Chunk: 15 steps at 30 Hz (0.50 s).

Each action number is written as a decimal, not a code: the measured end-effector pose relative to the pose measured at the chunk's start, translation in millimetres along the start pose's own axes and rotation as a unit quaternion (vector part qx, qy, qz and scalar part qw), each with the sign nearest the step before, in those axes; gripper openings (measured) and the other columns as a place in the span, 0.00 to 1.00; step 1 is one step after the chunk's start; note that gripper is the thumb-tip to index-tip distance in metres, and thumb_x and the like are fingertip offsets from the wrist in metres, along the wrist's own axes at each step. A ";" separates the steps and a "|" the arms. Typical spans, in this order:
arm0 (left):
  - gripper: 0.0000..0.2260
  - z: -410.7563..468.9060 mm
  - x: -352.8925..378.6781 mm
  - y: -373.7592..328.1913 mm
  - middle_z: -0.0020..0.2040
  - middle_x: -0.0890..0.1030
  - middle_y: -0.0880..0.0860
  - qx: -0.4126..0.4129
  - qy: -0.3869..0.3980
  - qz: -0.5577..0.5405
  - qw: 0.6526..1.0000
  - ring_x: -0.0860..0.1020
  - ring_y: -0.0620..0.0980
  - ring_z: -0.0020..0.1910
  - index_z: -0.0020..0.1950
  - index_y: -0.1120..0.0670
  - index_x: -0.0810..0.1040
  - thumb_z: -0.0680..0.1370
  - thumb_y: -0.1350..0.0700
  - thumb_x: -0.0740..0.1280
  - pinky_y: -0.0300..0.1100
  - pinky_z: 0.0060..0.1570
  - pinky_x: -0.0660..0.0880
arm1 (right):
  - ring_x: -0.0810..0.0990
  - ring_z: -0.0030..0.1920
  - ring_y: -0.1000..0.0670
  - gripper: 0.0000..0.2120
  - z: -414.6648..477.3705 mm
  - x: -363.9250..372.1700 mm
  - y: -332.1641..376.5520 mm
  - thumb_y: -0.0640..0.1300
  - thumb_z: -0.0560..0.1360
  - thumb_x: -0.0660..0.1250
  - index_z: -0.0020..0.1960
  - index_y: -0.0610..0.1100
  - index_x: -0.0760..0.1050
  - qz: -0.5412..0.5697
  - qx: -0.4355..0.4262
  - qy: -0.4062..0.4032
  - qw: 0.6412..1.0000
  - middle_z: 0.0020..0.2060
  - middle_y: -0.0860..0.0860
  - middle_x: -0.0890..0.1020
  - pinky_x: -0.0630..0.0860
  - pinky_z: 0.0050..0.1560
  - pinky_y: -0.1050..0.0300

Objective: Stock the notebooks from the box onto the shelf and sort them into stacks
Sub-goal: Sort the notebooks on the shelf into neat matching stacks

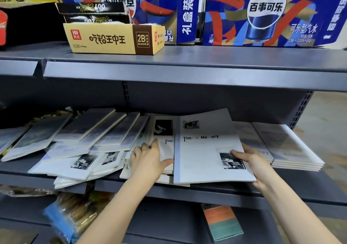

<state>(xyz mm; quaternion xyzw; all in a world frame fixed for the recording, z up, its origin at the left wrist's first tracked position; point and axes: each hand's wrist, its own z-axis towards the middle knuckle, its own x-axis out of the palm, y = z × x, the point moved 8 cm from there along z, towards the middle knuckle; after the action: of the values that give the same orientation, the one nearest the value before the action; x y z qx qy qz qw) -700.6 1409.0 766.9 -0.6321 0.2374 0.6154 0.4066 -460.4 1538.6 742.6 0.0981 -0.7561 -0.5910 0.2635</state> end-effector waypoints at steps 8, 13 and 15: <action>0.39 -13.7 2.6 5.9 0.70 0.66 0.54 0.006 0.027 -0.037 0.999 0.62 0.56 0.68 0.75 0.49 0.53 0.71 0.37 0.66 0.49 0.62 0.63 | 0.84 0.43 0.41 0.16 11.9 -1.9 3.5 0.31 0.76 0.60 0.62 0.40 0.73 0.013 0.007 -0.004 1.000 0.49 0.39 0.83 0.82 0.39 0.50; 0.24 -2.9 -1.6 11.7 0.66 0.72 0.57 -0.042 0.018 -0.251 0.967 0.70 0.55 0.64 0.71 0.54 0.63 0.78 0.46 0.61 0.45 0.57 0.68 | 0.84 0.42 0.42 0.14 17.5 7.3 -10.5 0.31 0.75 0.61 0.60 0.38 0.74 0.004 0.022 -0.011 1.000 0.49 0.39 0.83 0.81 0.37 0.53; 0.21 0.3 -2.7 7.1 0.66 0.73 0.55 -0.049 0.031 -0.319 0.946 0.74 0.52 0.58 0.70 0.55 0.65 0.79 0.49 0.60 0.40 0.52 0.67 | 0.83 0.45 0.40 0.15 20.3 11.5 -20.5 0.32 0.75 0.61 0.61 0.37 0.72 -0.011 0.025 -0.022 0.999 0.51 0.38 0.82 0.80 0.41 0.52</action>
<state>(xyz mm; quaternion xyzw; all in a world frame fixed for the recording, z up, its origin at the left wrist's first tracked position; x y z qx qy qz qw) -706.8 1404.7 768.0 -0.7126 0.0056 0.4450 0.5424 -483.8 1544.6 723.2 0.0996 -0.7752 -0.5769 0.2374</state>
